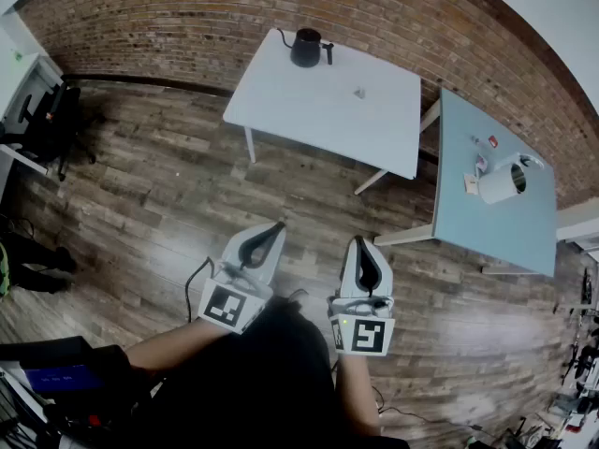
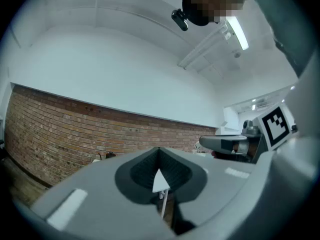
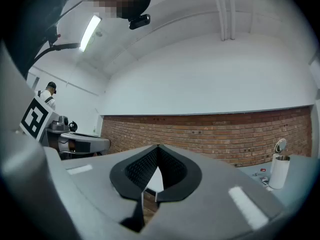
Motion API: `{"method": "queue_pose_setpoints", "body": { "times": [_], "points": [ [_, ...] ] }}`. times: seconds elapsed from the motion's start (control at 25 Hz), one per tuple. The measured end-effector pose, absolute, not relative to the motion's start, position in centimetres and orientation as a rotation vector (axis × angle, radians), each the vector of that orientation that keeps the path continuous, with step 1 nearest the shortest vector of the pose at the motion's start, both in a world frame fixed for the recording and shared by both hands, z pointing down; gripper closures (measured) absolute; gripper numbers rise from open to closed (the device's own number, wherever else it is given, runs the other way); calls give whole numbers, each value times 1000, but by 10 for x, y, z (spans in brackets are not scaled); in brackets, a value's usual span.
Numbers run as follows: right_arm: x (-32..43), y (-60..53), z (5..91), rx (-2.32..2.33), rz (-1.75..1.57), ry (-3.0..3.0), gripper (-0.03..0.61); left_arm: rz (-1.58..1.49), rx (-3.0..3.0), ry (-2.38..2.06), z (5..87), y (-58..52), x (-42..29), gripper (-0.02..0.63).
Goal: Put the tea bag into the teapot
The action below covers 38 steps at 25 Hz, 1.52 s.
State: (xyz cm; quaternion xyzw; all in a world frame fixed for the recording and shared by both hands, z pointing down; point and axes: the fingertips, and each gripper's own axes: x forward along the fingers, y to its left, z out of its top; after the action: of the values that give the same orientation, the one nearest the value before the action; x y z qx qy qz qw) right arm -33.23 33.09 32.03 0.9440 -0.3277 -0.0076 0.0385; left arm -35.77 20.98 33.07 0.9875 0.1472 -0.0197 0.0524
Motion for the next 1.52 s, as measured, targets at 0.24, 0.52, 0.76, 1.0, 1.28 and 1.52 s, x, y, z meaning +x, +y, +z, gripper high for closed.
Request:
{"method": "queue_pose_setpoints", "body": {
  "times": [0.24,0.52,0.76,1.0,1.28,1.52],
  "points": [
    [-337,327,321,2956,-7,-1057,578,-57,2997,433,329,210,-358,615],
    [-342,334,324,2955,13,-996,577,-86,3006,444,326,216,-362,615],
    [-344,346,325,2936,6,-970,578,-83,3006,439,331,227,-363,615],
    [-337,361,324,2929,-9,-959,577,-100,3002,422,328,240,-356,615],
    [-320,373,332,2906,-2,-984,577,-72,3050,356,335,247,-346,615],
    [-307,385,328,2856,-62,-1031,577,-52,3079,298,330,259,-340,615]
  ]
}}
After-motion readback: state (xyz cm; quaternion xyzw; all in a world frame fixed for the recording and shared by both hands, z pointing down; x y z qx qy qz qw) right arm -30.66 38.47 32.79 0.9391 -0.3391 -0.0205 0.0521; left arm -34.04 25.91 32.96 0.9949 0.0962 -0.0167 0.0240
